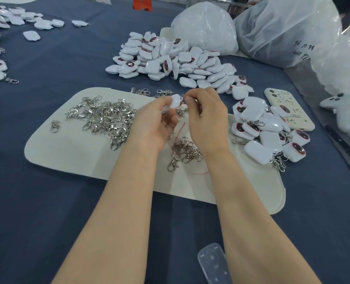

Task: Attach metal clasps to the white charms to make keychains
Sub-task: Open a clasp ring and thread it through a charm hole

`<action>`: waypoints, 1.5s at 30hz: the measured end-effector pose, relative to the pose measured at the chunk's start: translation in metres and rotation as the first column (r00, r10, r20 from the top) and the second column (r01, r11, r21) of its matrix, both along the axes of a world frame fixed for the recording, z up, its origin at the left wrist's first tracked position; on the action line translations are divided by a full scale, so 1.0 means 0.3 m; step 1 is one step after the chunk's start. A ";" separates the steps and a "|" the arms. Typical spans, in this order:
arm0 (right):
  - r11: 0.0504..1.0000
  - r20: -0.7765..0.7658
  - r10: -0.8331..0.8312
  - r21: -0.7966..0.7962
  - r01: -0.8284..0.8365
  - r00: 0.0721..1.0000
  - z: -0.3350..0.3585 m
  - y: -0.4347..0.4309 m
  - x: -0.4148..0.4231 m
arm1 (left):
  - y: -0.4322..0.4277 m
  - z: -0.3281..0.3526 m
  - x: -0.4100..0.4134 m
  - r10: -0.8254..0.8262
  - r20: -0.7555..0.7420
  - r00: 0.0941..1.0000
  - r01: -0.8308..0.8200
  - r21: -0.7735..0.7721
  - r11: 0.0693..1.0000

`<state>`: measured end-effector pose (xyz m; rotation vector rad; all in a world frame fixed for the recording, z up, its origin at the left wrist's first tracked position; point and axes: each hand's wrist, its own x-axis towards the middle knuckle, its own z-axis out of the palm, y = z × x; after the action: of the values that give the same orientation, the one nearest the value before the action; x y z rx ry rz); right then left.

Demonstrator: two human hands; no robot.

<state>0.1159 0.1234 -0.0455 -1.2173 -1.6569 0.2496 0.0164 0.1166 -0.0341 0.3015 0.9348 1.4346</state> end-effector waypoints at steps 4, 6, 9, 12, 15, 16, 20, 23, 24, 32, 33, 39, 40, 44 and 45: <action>1.000 0.033 0.007 -0.007 -0.007 0.999 0.003 0.002 0.004 | 0.004 0.013 -0.008 0.125 -0.349 0.929 -0.080 0.140 0.987; 1.000 0.058 0.009 -0.029 -0.007 0.998 0.000 0.004 0.007 | 0.003 0.014 -0.006 0.165 -0.481 0.861 -0.073 0.205 0.976; 0.996 0.131 0.023 -0.088 -0.012 0.991 -0.008 0.011 0.010 | 0.000 0.011 -0.003 0.237 -0.629 0.741 -0.032 0.319 0.947; 0.989 0.122 0.040 -0.150 -0.021 0.992 -0.014 0.014 0.013 | 0.000 0.007 0.003 0.271 -0.717 0.642 0.015 0.366 0.930; 0.970 -0.029 0.037 -0.241 -0.043 0.999 -0.009 0.014 0.015 | 0.010 -0.001 0.000 0.263 -0.714 0.649 -0.023 0.328 0.945; 0.957 -0.096 0.040 -0.282 -0.066 0.995 -0.005 0.016 0.016 | 0.012 -0.006 -0.002 0.240 -0.712 0.660 -0.031 0.293 0.956; 0.916 -0.215 0.080 -0.370 -0.158 0.973 0.015 0.012 0.011 | 0.013 -0.018 0.009 0.100 -0.690 0.717 0.049 0.192 0.980; 0.888 -0.274 0.107 -0.406 -0.216 0.956 0.035 0.007 0.033 | 0.011 -0.016 0.032 0.088 -0.667 0.739 0.057 0.192 0.980; 0.860 -0.349 0.120 -0.431 -0.273 0.929 0.047 0.006 0.046 | 0.010 -0.014 0.040 0.099 -0.646 0.757 0.045 0.203 0.978; 0.858 -0.318 -0.512 -0.242 0.454 0.798 0.062 0.030 0.189 | -0.013 -0.002 0.077 0.084 -0.540 0.838 -0.021 0.121 0.992; 0.818 -0.295 -0.575 -0.235 0.526 0.763 0.054 0.028 0.219 | -0.013 -0.006 0.074 0.098 -0.532 0.841 -0.044 0.114 0.993; 0.753 -0.053 -0.655 -0.123 0.646 0.754 0.041 0.020 0.196 | -0.006 -0.016 0.060 0.191 -0.451 0.872 -0.168 0.091 0.982; 0.804 -0.066 -0.595 -0.059 0.592 0.801 0.044 0.018 0.165 | -0.009 -0.016 0.062 0.199 -0.436 0.878 -0.180 0.085 0.980; 0.959 -0.010 -0.238 -0.161 0.233 0.971 0.050 0.083 0.044 | 0.024 0.011 0.074 0.205 -0.362 0.909 -0.210 0.025 0.977; 0.954 0.056 -0.168 -0.244 0.176 0.984 0.046 0.117 0.018 | 0.044 0.024 0.075 0.208 -0.358 0.910 -0.211 0.032 0.977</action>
<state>0.1213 0.1587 -0.0318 -1.5541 -1.5707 0.3366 0.0389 0.1298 -0.0270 0.4821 1.3019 1.6029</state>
